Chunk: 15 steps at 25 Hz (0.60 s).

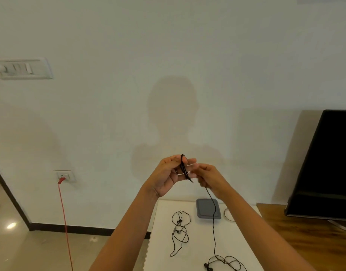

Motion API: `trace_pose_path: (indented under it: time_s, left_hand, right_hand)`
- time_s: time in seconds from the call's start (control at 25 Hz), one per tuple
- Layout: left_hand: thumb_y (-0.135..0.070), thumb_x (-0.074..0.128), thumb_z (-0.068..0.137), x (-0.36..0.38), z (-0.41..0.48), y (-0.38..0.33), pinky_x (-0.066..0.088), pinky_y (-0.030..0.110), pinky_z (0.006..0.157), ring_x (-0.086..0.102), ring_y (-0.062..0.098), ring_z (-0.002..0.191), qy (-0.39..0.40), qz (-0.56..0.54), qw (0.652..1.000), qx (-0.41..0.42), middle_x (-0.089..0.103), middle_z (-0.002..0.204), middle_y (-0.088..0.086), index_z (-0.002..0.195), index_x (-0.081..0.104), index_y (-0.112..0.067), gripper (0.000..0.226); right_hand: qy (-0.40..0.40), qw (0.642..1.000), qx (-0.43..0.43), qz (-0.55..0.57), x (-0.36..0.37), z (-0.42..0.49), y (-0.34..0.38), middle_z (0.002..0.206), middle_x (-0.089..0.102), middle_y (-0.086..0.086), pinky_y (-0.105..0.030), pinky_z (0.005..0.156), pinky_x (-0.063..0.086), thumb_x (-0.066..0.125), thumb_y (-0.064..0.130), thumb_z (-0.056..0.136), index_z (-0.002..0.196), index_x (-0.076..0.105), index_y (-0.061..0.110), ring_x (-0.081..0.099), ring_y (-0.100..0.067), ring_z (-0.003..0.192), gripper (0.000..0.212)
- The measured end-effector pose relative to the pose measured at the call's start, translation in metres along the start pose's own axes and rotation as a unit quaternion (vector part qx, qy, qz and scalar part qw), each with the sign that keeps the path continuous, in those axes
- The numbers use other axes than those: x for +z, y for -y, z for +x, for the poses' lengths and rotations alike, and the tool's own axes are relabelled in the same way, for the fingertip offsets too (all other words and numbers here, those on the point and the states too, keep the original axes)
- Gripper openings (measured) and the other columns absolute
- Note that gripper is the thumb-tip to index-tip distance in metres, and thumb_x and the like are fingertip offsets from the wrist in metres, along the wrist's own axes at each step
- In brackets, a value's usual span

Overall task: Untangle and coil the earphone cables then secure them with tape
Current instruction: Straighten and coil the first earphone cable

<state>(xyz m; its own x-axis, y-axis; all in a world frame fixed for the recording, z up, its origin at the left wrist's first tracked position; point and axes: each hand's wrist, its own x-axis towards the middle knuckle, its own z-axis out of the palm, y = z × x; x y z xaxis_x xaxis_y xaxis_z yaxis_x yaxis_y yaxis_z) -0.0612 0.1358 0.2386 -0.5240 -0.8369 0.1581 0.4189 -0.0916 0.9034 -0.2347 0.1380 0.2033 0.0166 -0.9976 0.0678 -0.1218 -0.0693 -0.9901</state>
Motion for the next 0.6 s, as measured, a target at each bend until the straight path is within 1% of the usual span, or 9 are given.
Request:
trace_pose_path:
  time_s: [0.08, 0.16, 0.28, 0.36, 0.4, 0.48, 0.52, 0.6]
  left_hand:
    - [-0.012, 0.039, 0.1, -0.002, 0.004, 0.0, 0.053, 0.054, 0.088, 0.065, 0.037, 0.108, -0.031, -0.017, 0.999, 0.023, 0.068, 0.111, 0.022, 0.085, 0.062, -0.001, 0.03]
    - [-0.012, 0.041, 0.099, -0.008, 0.008, 0.001, 0.053, 0.053, 0.09, 0.064, 0.035, 0.11, -0.058, 0.007, 0.997, 0.041, 0.069, 0.111, 0.018, 0.087, 0.064, -0.002, 0.028]
    - [-0.016, 0.044, 0.099, -0.021, 0.012, 0.007, 0.048, 0.048, 0.098, 0.063, 0.027, 0.114, -0.077, 0.126, 0.988, 0.036, 0.072, 0.11, 0.007, 0.089, 0.067, -0.007, 0.027]
    - [-0.02, 0.045, 0.1, -0.026, 0.01, 0.012, 0.045, 0.046, 0.1, 0.063, 0.021, 0.113, -0.061, 0.213, 0.975, 0.013, 0.072, 0.109, 0.003, 0.088, 0.07, -0.012, 0.029]
    - [-0.021, 0.046, 0.1, -0.027, 0.008, 0.015, 0.045, 0.046, 0.099, 0.065, 0.02, 0.109, -0.042, 0.235, 0.971, 0.003, 0.073, 0.105, 0.002, 0.087, 0.071, -0.014, 0.029]
    - [-0.023, 0.047, 0.1, -0.024, 0.002, 0.019, 0.043, 0.043, 0.095, 0.067, 0.018, 0.098, -0.003, 0.233, 0.972, -0.015, 0.074, 0.094, -0.001, 0.087, 0.072, -0.015, 0.029]
    - [-0.022, 0.046, 0.1, -0.022, -0.001, 0.02, 0.045, 0.04, 0.096, 0.067, 0.018, 0.1, 0.01, 0.221, 0.975, -0.026, 0.074, 0.095, 0.001, 0.089, 0.071, -0.014, 0.029]
    - [-0.019, 0.04, 0.101, -0.015, -0.005, 0.019, 0.047, 0.038, 0.099, 0.065, 0.024, 0.11, 0.035, 0.209, 0.976, -0.042, 0.073, 0.105, 0.009, 0.094, 0.069, -0.009, 0.031]
  right_hand:
    - [0.018, 1.0, 0.015, 0.007, 0.012, -0.018, -0.018, 0.057, 0.052, 0.003, -0.019, 0.046, 0.029, 0.055, 0.032, 0.094, 0.076, 0.069, 0.009, 0.038, -0.009, 0.047, 0.032]
    - [0.029, 1.0, 0.0, -0.011, 0.021, -0.04, -0.024, 0.057, 0.053, 0.001, -0.018, 0.048, 0.033, 0.054, 0.036, 0.093, 0.072, 0.068, 0.008, 0.041, -0.01, 0.048, 0.037]
    - [0.029, 0.997, -0.041, -0.053, 0.027, -0.065, -0.01, 0.057, 0.053, -0.002, -0.019, 0.05, 0.036, 0.055, 0.035, 0.093, 0.069, 0.067, 0.008, 0.044, -0.011, 0.051, 0.038]
    - [0.025, 0.996, -0.066, -0.056, 0.025, -0.071, 0.013, 0.055, 0.05, 0.001, -0.018, 0.049, 0.034, 0.054, 0.029, 0.095, 0.066, 0.064, 0.011, 0.041, -0.01, 0.05, 0.036]
    - [0.019, 0.995, -0.081, -0.057, 0.024, -0.072, 0.027, 0.053, 0.049, 0.005, -0.017, 0.048, 0.033, 0.053, 0.027, 0.095, 0.065, 0.062, 0.012, 0.039, -0.008, 0.049, 0.035]
    - [-0.001, 0.991, -0.112, -0.076, 0.018, -0.066, 0.053, 0.05, 0.049, 0.012, -0.014, 0.048, 0.031, 0.052, 0.026, 0.096, 0.065, 0.058, 0.013, 0.037, -0.002, 0.045, 0.035]
    - [-0.015, 0.988, -0.125, -0.092, 0.015, -0.059, 0.065, 0.049, 0.05, 0.014, -0.012, 0.048, 0.031, 0.051, 0.027, 0.096, 0.065, 0.058, 0.014, 0.037, 0.0, 0.044, 0.035]
    - [-0.037, 0.985, -0.132, -0.108, 0.006, -0.042, 0.082, 0.051, 0.053, 0.018, -0.01, 0.051, 0.033, 0.051, 0.031, 0.096, 0.069, 0.06, 0.011, 0.042, 0.002, 0.044, 0.035]
